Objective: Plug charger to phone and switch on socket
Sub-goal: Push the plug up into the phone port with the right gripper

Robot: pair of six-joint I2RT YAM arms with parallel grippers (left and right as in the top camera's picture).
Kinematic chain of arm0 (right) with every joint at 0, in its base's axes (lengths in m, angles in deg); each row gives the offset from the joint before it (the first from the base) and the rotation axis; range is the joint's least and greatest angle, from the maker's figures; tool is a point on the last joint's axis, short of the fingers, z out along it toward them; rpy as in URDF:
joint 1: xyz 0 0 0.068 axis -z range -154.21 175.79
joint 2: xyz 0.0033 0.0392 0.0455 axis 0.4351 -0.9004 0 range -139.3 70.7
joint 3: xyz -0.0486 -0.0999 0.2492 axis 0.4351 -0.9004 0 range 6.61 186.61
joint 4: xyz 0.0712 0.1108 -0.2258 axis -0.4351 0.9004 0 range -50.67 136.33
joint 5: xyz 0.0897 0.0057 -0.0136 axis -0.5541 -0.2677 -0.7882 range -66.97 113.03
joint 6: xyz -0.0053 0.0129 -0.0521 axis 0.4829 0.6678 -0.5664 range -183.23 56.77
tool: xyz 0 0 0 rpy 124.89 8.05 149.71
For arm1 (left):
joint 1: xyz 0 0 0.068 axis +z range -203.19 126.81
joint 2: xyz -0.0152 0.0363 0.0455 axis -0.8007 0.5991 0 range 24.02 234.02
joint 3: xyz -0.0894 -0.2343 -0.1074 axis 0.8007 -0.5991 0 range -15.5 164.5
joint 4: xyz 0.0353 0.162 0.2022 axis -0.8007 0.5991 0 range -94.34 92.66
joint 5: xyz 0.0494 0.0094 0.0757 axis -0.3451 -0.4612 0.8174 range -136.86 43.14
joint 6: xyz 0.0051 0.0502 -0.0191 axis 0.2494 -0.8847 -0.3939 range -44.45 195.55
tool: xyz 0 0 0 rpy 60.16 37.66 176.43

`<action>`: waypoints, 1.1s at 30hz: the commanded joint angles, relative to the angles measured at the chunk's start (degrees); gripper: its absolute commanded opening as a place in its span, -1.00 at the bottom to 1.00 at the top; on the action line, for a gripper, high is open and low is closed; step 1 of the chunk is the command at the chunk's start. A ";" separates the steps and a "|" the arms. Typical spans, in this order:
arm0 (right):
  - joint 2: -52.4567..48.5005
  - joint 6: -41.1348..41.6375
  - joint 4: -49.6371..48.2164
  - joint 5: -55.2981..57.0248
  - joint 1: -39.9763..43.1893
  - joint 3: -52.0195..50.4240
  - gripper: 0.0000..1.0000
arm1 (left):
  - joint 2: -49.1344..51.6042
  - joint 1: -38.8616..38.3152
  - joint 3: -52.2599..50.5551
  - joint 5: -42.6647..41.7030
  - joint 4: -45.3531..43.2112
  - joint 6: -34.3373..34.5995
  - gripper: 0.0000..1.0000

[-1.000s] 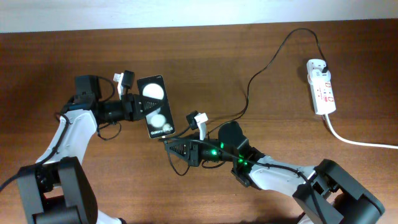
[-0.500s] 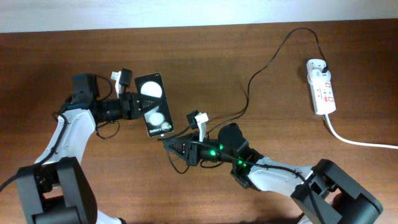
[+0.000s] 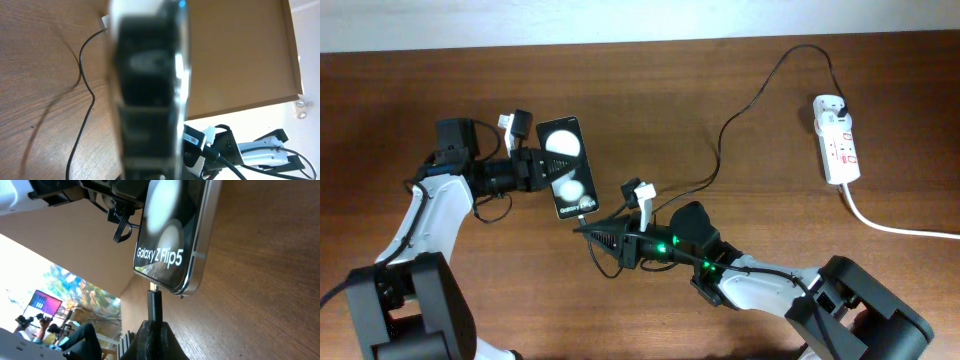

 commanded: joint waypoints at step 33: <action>1.01 5.81 -11.47 24.28 1.38 4.44 -0.92 | 0.28 -2.45 -1.05 0.52 -0.17 -0.68 -1.00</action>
